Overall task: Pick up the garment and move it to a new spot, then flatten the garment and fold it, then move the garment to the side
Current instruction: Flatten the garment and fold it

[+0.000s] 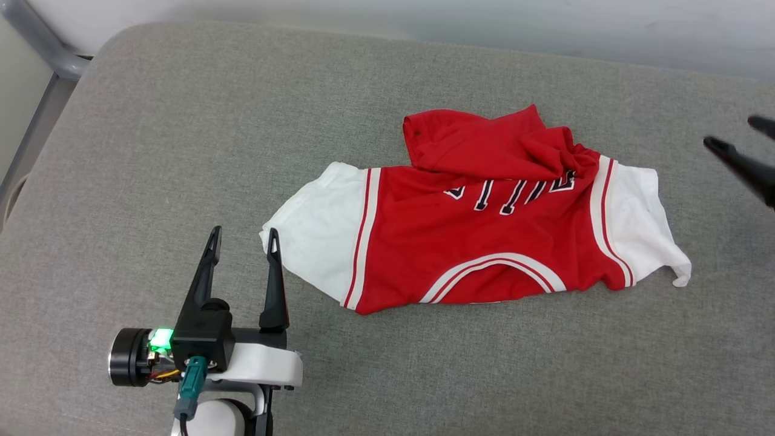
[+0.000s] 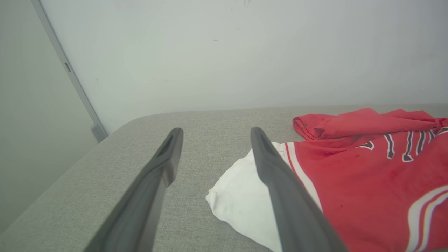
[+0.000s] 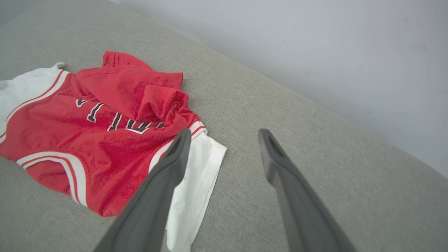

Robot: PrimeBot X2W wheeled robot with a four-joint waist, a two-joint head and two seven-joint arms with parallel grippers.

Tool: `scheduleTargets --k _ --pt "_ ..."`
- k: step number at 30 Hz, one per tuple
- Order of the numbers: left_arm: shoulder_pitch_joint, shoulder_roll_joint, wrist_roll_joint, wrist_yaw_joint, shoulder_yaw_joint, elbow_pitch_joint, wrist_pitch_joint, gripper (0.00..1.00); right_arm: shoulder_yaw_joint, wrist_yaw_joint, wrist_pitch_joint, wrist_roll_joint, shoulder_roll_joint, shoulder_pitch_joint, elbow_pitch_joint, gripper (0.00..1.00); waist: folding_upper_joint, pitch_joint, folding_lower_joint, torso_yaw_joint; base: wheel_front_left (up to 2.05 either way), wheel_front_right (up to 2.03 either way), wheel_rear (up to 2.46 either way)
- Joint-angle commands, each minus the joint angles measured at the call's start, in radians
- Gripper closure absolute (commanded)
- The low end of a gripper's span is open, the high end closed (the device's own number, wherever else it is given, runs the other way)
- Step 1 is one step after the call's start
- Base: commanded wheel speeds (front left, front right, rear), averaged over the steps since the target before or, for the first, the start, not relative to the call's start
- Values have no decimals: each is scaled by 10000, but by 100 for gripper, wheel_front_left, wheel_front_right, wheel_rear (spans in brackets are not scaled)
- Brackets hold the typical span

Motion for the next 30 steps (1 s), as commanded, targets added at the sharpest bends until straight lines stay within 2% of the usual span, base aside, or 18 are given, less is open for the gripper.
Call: scheduleTargets --k 1,5,10,22,30 --pt "99 1 77 -23 -16 -19 -26 0 -56 -7 324 153 -182 233 -262 0 -1 -7 1 -8 0 0 0" --pt "63 -17 39 -51 -47 -16 -26 0 -63 -7 1768 468 -753 750 -1087 0 -1 11 1 25 0 0 0" --pt "-65 -53 1 -66 -86 -38 -26 0 -170 -7 3104 71 -984 1170 -1424 0 -1 206 1 152 0 0 0" --pt "-525 -164 -102 -28 -324 -55 -26 0 -768 -7 4244 -947 418 1597 136 0 -1 1110 1 755 0 0 0" --pt "-662 -210 -177 49 -306 74 -26 0 -92 56 4817 -1303 1189 2625 432 0 -1 1288 1 890 0 0 0"
